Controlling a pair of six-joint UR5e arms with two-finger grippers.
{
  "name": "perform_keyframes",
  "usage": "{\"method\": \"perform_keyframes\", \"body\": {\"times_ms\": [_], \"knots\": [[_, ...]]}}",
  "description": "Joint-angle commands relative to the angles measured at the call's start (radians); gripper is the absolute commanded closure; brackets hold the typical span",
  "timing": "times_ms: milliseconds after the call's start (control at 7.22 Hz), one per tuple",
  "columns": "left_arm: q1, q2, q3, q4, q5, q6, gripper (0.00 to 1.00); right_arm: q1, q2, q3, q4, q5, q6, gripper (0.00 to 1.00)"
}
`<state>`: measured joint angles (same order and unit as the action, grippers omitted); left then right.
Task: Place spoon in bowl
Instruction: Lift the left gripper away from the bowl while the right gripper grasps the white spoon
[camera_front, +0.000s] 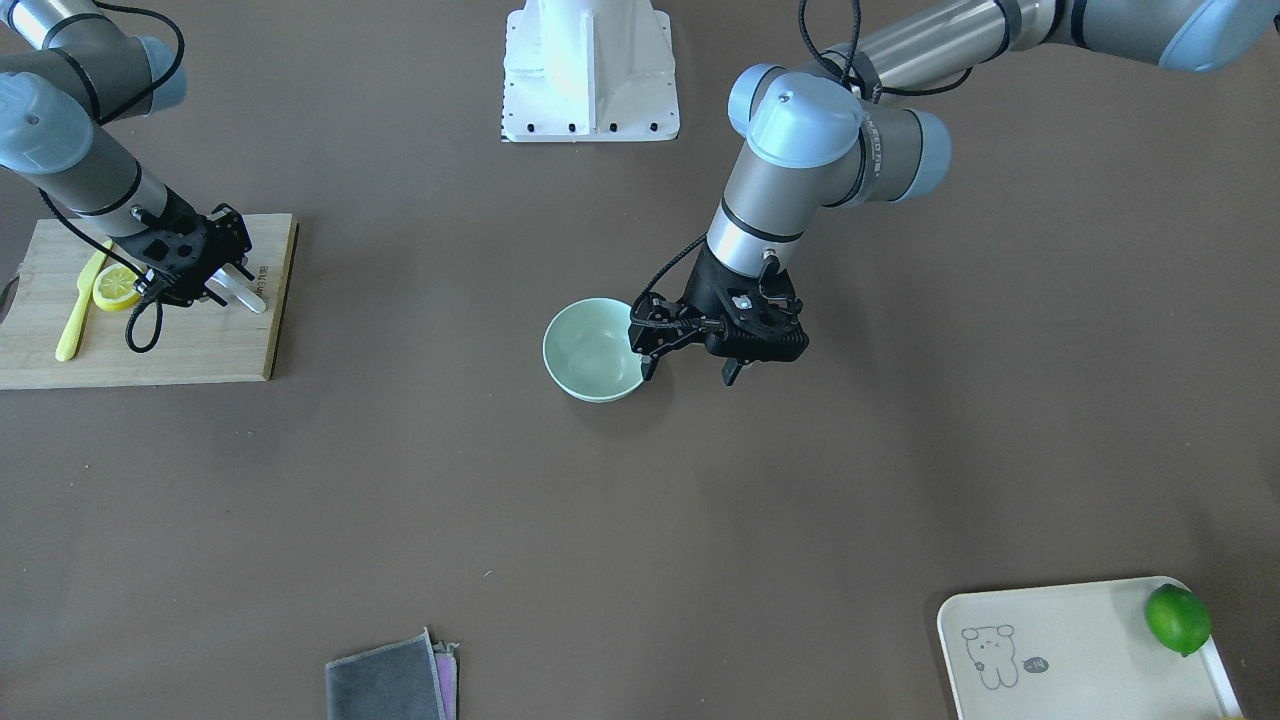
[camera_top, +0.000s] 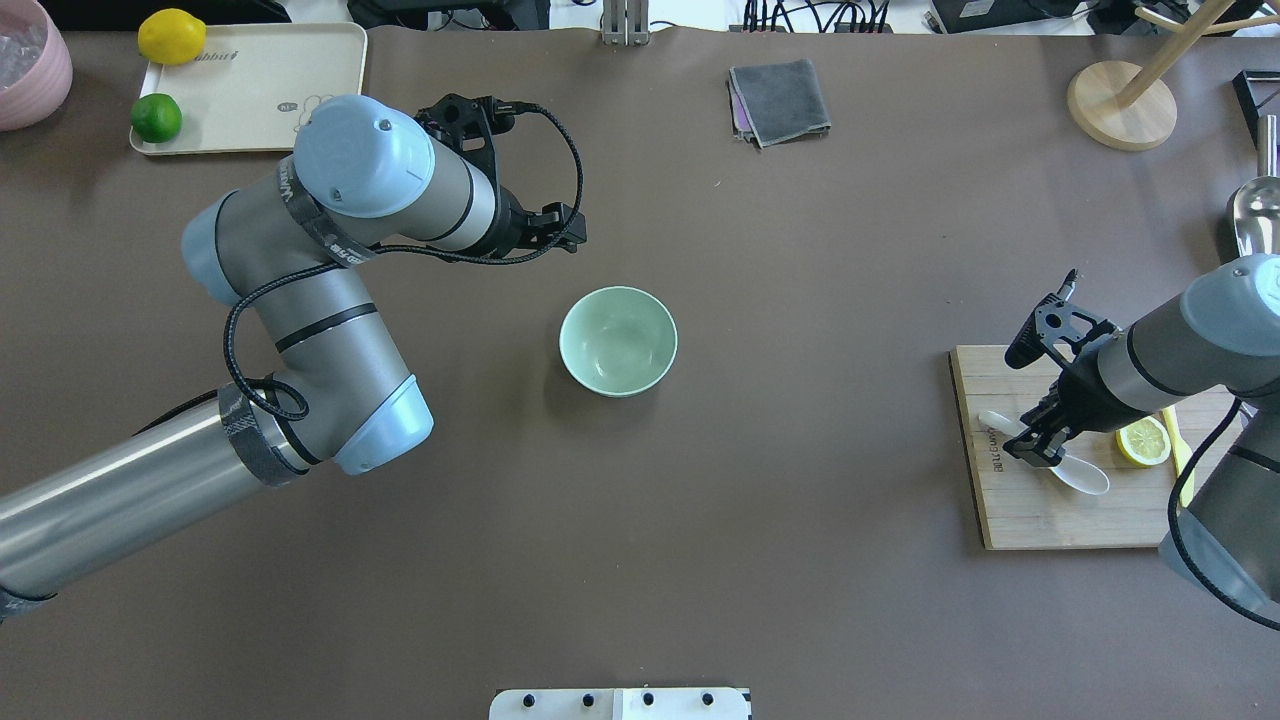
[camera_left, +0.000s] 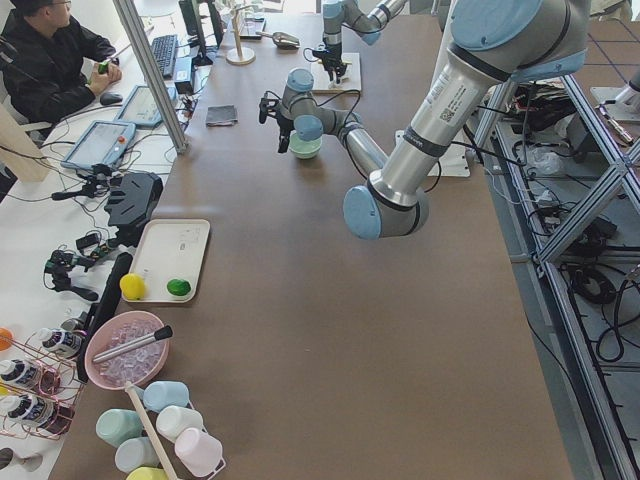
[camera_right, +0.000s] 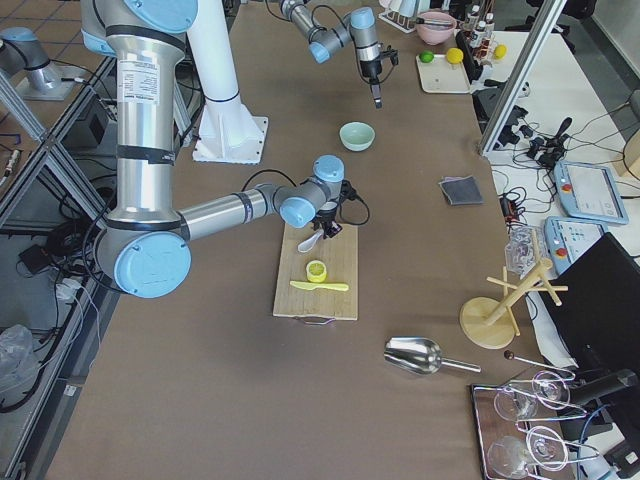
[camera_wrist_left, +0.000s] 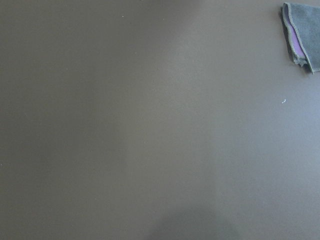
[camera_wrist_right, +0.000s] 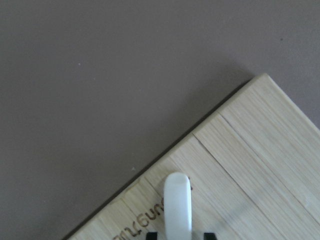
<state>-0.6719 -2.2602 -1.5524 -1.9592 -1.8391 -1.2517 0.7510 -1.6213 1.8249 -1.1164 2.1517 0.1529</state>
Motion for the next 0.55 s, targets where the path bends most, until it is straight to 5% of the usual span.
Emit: {"method": "perform_keyframes", "body": {"times_ms": [0, 415], "knots": [[0.000, 0.001, 0.000, -0.001, 0.000, 0.000, 0.02, 0.002, -0.012, 0.040, 0.000, -0.001, 0.011, 1.00], [-0.006, 0.001, 0.000, 0.000, 0.000, 0.003, 0.02, 0.017, -0.033, 0.152, -0.013, 0.016, 0.058, 1.00]]}}
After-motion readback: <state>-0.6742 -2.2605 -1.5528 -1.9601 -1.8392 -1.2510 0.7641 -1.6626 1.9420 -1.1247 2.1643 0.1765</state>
